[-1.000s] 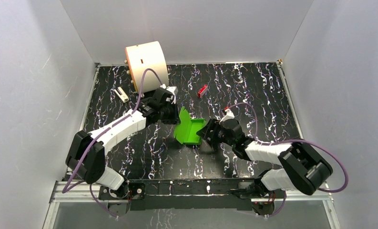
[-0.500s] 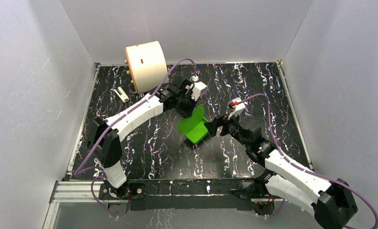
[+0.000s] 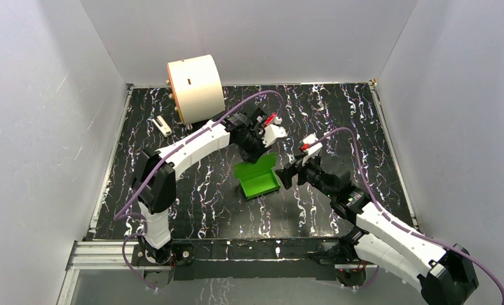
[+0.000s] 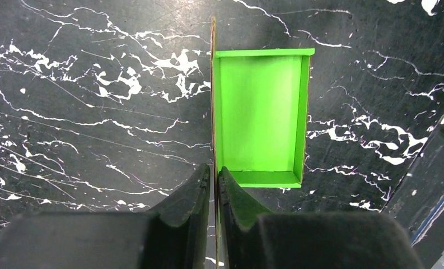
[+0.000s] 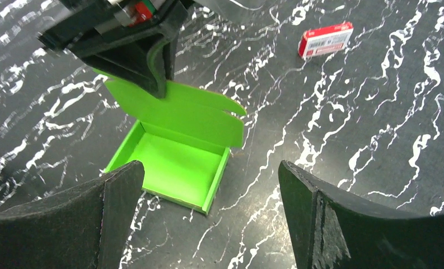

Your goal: Fold the paper box

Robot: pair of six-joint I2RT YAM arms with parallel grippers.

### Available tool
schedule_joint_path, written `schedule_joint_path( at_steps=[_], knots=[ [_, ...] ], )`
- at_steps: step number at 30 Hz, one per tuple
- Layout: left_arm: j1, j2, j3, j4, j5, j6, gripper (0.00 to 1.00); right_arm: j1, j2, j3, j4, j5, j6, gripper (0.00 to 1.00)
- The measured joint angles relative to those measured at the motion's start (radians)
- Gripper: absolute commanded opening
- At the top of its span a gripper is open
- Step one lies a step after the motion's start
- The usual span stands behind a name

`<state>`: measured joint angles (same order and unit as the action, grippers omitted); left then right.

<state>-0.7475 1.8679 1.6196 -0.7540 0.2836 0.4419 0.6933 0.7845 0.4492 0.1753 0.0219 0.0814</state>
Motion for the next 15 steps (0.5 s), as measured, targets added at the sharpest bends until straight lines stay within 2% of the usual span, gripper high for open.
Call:
schedule_joint_path(
  at_steps=[2, 5, 10, 15],
  knots=[
    [-0.008, 0.006, 0.001, -0.008, -0.014, 0.026, 0.25, 0.0, 0.024, -0.008, 0.0, -0.003, -0.016, 0.98],
    [-0.032, 0.004, -0.011, 0.001, -0.061, 0.038, 0.35, 0.0, 0.064, -0.023, 0.006, -0.006, -0.038, 0.97],
    [-0.055, -0.046, -0.075, 0.047, -0.138, 0.012, 0.46, -0.006, 0.122, -0.023, 0.014, -0.038, -0.102, 0.93],
    [-0.054, -0.22, -0.178, 0.111, -0.203, -0.071, 0.51, -0.021, 0.181, -0.011, 0.013, -0.098, -0.177, 0.89]
  ],
)
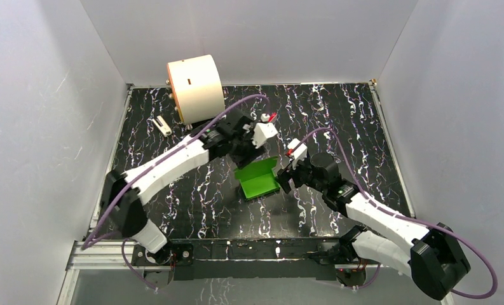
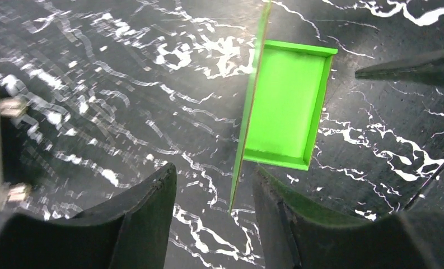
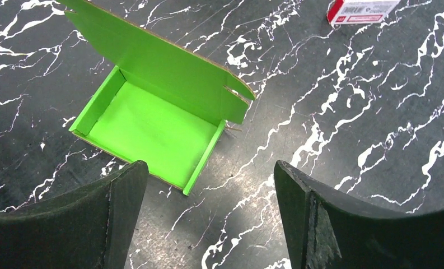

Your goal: Fold the paper box

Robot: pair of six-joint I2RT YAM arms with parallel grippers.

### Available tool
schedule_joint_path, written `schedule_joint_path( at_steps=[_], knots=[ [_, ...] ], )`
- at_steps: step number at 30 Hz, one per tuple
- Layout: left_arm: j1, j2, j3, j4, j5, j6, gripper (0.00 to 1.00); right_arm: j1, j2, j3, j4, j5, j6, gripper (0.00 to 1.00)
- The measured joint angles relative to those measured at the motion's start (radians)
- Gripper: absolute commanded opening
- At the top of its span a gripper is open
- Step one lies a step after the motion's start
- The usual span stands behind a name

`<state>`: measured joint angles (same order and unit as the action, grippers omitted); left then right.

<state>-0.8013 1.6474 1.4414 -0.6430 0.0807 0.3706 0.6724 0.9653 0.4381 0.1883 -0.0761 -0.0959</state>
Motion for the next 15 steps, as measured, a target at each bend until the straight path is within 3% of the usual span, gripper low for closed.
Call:
schedule_joint_path(
  at_steps=[10, 15],
  knots=[
    [0.005, -0.531, -0.381, 0.208, -0.216, -0.298, 0.65, -0.14, 0.091, 0.141, -0.027, -0.19, -0.144, 0.85],
    [0.01, -0.653, -0.514, 0.244, -0.238, -0.405, 0.66, -0.217, 0.134, 0.175, -0.033, -0.335, -0.209, 0.83]
  ],
)
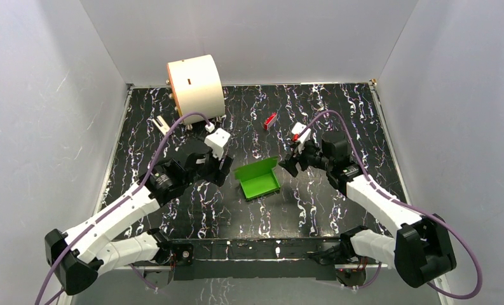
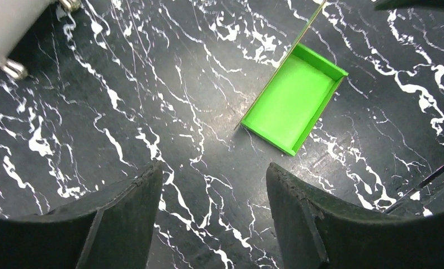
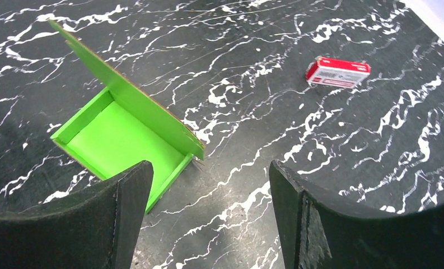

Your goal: Fold the paper box

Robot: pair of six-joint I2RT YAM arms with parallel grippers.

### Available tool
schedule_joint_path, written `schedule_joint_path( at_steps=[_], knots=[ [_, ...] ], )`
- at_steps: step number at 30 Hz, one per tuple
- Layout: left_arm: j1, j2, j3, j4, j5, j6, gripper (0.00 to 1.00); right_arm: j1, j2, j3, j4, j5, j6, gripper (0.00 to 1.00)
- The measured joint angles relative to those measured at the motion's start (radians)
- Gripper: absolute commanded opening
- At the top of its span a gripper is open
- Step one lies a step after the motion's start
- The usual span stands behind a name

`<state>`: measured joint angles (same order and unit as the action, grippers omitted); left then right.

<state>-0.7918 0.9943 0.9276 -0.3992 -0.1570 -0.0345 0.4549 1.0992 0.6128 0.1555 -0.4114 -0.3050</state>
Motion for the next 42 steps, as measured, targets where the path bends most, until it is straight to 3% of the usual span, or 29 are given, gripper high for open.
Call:
schedule_joint_path(
  at_steps=[10, 23, 32, 42],
  knots=[
    [0.005, 0.038, -0.062, 0.023, -0.038, -0.069, 0.66, -0.04, 0.092, 0.045, -0.02, -0.202, -0.158, 0.8],
    [0.042, 0.13, -0.07, 0.056, 0.007, -0.068, 0.65, -0.061, 0.222, 0.13, -0.05, -0.349, -0.275, 0.63],
    [0.07, 0.159, -0.069, 0.064, 0.095, -0.059, 0.59, -0.069, 0.286, 0.177, -0.093, -0.412, -0.304, 0.44],
    [0.071, 0.212, -0.047, 0.063, 0.17, -0.054, 0.55, -0.074, 0.313, 0.185, -0.109, -0.454, -0.312, 0.35]
  ],
)
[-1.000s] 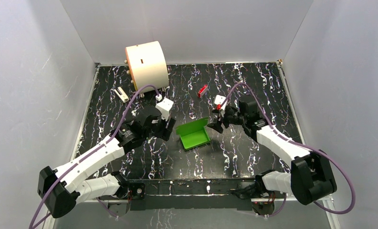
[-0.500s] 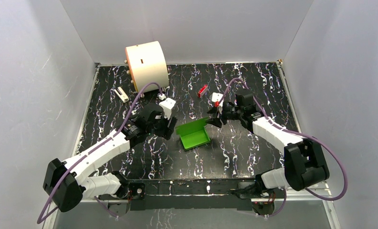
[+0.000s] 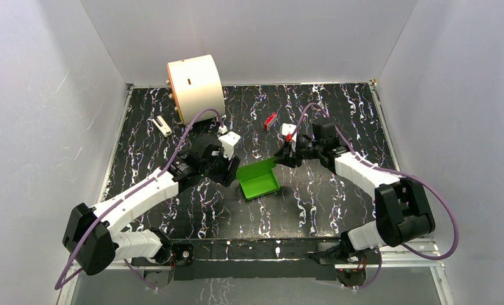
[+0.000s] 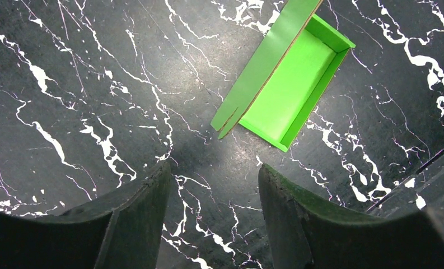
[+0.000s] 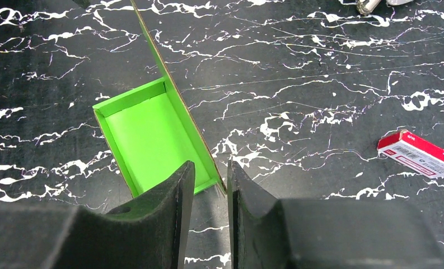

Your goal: Fold the paper box

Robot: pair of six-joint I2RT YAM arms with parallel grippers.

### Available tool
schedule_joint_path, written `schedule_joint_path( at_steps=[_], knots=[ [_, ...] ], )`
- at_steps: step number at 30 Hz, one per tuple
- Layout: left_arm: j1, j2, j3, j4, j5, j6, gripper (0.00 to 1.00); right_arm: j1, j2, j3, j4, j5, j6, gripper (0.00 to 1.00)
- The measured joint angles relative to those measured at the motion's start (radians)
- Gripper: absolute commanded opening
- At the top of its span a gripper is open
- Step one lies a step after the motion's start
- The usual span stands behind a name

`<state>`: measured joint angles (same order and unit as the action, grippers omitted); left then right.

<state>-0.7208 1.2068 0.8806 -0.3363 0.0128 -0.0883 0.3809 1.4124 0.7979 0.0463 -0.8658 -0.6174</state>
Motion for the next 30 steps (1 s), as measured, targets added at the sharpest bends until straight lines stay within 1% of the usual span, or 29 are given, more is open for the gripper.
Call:
schedule_joint_path(
  at_steps=[6, 8, 18, 21, 25, 30],
  knots=[
    [0.002, 0.01, 0.019, 0.0, 0.012, 0.003, 0.47, 0.0, 0.019, 0.018, -0.003, -0.018, -0.007, 0.28],
    [0.002, 0.019, 0.025, 0.0, 0.014, 0.006, 0.46, 0.0, 0.03, 0.023, -0.006, -0.021, -0.009, 0.26],
    [0.004, 0.047, 0.048, -0.002, 0.023, 0.025, 0.43, 0.0, 0.038, 0.026, -0.031, -0.024, -0.015, 0.24],
    [0.004, 0.053, 0.051, -0.002, 0.026, 0.029, 0.42, 0.0, 0.038, 0.026, -0.037, -0.024, -0.015, 0.26],
    [0.004, 0.064, 0.051, -0.003, 0.029, 0.036, 0.41, 0.0, 0.038, 0.026, -0.047, -0.021, -0.016, 0.31],
    [0.005, 0.065, 0.051, -0.008, 0.029, 0.043, 0.4, -0.001, 0.036, 0.026, -0.05, -0.011, -0.017, 0.31]
  ],
)
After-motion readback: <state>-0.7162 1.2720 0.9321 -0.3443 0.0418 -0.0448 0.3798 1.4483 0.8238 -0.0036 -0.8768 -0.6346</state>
